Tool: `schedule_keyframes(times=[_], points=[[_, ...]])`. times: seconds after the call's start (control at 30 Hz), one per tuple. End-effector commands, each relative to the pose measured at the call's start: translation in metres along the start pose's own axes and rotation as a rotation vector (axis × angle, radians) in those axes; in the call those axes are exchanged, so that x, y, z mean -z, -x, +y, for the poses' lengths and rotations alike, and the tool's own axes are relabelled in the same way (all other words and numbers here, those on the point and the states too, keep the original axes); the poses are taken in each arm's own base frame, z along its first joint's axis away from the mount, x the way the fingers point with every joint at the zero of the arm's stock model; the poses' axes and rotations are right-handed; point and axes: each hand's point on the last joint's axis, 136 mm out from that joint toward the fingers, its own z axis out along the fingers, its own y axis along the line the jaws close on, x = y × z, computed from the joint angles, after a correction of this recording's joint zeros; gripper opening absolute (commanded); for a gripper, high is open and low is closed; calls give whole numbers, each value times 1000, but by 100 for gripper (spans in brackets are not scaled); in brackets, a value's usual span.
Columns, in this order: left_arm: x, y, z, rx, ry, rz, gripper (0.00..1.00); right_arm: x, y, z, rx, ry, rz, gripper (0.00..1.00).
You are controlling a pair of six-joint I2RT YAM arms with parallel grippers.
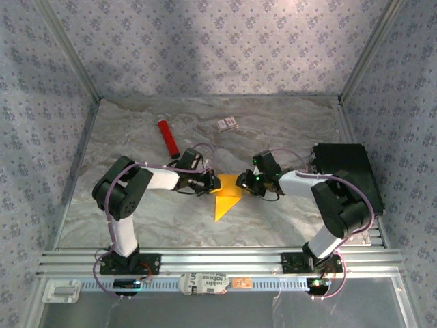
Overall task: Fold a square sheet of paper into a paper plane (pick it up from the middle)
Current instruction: Fold the wing for the fifth time at the center of the table.
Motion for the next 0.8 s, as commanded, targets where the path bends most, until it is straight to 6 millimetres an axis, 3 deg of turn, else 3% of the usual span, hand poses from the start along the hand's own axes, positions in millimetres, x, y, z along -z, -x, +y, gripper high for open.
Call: schedule_keyframes(times=[0.0,0.23,0.47,0.77], points=[[1,-8,22,55,67,16,6,-1,1,-3,17,-17,5,35],[1,-8,23,57,68,15,6,7,9,0,25,-3,-28,35],[2,-7,23,58,66,15,6,-4,0,2,-3,67,17,33],[2,-7,23,60,66,15,6,2,-1,7,7,100,13,32]])
